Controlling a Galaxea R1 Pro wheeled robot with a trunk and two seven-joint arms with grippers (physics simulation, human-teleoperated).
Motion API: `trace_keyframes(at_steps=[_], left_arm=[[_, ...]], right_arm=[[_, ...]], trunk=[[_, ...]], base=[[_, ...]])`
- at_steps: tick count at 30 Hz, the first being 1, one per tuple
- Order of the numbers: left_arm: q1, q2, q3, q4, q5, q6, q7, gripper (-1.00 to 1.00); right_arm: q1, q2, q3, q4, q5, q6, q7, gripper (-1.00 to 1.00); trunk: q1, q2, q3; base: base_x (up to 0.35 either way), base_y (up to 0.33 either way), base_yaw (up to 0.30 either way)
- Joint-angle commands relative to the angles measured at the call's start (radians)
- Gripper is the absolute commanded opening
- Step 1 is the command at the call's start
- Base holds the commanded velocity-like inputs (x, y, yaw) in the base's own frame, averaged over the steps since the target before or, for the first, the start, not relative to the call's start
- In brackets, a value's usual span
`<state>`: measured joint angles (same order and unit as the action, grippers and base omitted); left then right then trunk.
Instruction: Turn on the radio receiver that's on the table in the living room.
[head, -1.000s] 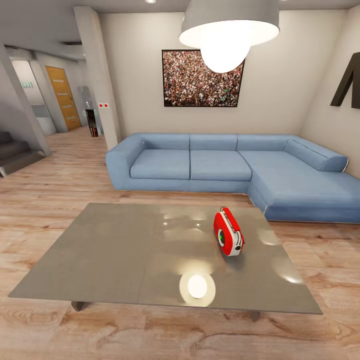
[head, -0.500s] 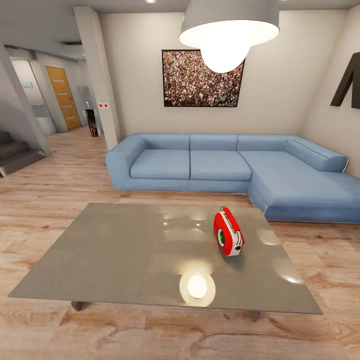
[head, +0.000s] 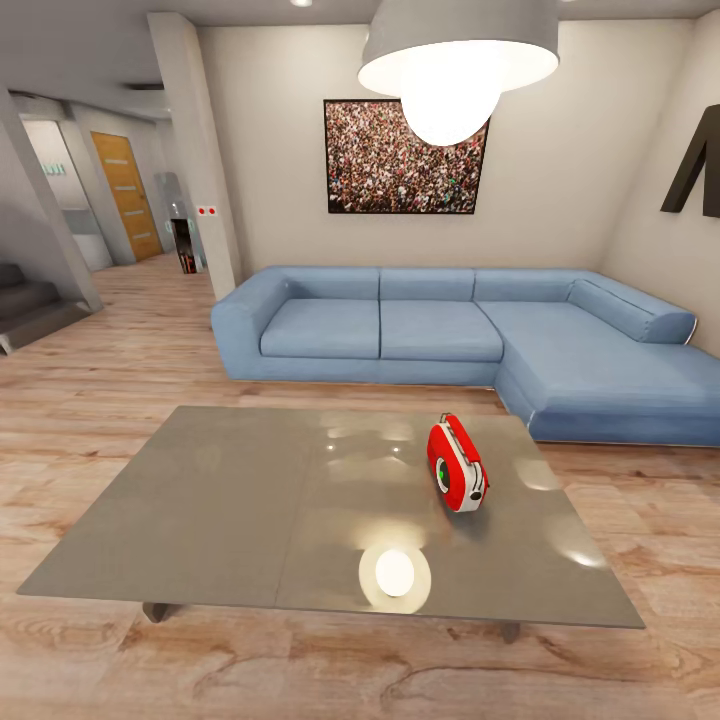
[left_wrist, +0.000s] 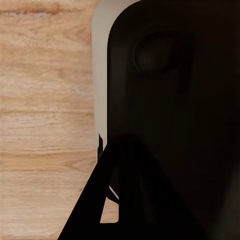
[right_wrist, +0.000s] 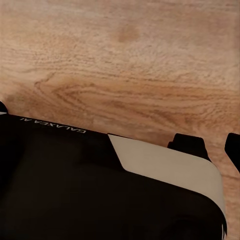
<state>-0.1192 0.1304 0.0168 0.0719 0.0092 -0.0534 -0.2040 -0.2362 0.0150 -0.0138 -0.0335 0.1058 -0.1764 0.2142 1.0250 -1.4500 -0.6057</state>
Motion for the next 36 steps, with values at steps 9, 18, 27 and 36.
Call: trace_keyframes(at_steps=[9,18,27,36], left_arm=[[0.0,0.0,0.0,0.0,0.0,0.0,0.0,-1.0],[0.001,0.0,0.0,0.0,0.0,0.0,0.0,-1.0],[0.0,0.0,0.0,0.0,0.0,0.0,0.0,-1.0],[0.0,0.0,0.0,0.0,0.0,0.0,0.0,-1.0]], right_arm=[[0.0,0.0,0.0,0.0,0.0,0.0,0.0,1.0],[0.0,0.0,0.0,0.0,0.0,0.0,0.0,1.0],[0.0,0.0,0.0,0.0,0.0,0.0,0.0,1.0],[0.0,0.0,0.0,0.0,0.0,0.0,0.0,1.0]], trunk=[[0.0,0.0,0.0],[0.0,0.0,0.0],[0.0,0.0,0.0],[0.0,0.0,0.0]], base=[[0.0,0.0,0.0],[0.0,0.0,0.0],[0.0,0.0,0.0],[0.0,0.0,0.0]])
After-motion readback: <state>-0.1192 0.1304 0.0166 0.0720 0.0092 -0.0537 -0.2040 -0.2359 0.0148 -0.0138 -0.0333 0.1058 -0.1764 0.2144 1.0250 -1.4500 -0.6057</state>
